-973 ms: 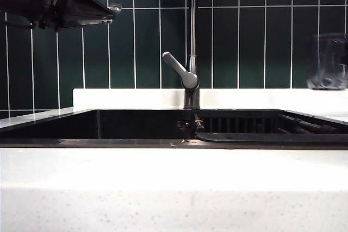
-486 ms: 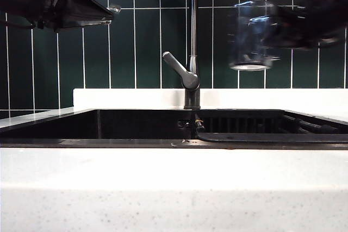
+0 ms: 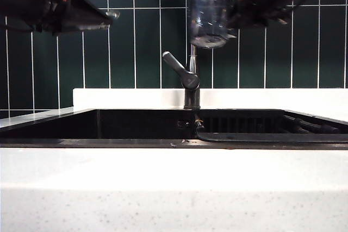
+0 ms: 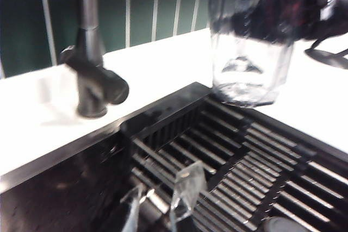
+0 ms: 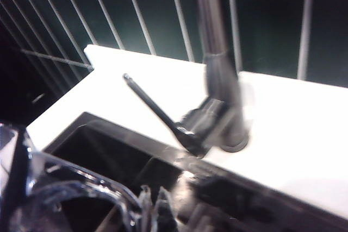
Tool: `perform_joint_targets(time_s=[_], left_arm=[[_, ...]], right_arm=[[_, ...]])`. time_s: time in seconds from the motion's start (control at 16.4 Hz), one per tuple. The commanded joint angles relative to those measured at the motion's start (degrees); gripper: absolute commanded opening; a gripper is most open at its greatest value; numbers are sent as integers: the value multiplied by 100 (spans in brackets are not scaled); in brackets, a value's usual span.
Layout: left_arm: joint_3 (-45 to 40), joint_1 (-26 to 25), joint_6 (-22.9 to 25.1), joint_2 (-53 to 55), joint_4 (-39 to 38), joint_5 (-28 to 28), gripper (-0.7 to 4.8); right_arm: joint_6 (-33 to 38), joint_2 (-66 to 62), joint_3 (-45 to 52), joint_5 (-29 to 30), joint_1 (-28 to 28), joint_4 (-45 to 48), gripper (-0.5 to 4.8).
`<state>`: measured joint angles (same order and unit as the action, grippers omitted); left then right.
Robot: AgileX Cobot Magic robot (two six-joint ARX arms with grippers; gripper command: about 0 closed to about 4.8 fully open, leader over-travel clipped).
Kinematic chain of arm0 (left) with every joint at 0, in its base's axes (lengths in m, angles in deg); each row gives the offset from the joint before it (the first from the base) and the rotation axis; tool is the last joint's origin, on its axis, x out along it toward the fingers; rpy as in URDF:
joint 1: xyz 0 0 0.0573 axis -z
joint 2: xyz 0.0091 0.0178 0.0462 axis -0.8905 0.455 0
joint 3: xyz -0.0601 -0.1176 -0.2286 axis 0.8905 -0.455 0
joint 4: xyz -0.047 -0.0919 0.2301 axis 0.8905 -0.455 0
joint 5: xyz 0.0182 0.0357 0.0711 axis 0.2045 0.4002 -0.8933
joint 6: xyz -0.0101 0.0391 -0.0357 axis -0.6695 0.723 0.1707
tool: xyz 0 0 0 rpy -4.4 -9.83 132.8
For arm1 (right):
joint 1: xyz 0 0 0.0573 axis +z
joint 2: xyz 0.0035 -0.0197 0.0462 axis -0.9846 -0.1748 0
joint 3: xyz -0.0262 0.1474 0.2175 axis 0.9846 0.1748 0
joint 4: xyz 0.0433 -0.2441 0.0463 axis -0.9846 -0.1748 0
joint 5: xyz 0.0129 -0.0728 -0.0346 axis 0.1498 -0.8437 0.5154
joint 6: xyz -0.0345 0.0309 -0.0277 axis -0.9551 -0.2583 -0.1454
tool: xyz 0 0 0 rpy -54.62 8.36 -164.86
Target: Pick up the mug next to the sink, go to the faucet to get some water, pour the water into the sink, and finally put the mug back to its place.
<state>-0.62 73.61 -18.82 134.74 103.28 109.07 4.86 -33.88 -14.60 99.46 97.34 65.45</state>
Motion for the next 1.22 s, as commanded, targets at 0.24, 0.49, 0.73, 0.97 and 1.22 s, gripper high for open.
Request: perform_joint_targets(time_s=[0.24, 0.49, 0.73, 0.97, 1.22], left_arm=[[35, 4, 127, 439, 96, -7, 84], [518, -127, 118, 986, 96, 468, 84], [1840, -446, -212, 2264, 96, 1635, 105], [3342, -538, -977, 3639, 87, 2507, 355], [4068, -535, -973, 4234, 37, 2524, 355]], right_arm=[[383, -302, -975, 153, 251, -514, -5], [487, -579, -1416, 291, 249, -675, -5], [496, -686, -1563, 341, 245, -691, -5], [492, -686, -1565, 385, 234, -691, -5], [492, -684, -1591, 382, 234, -686, -5]])
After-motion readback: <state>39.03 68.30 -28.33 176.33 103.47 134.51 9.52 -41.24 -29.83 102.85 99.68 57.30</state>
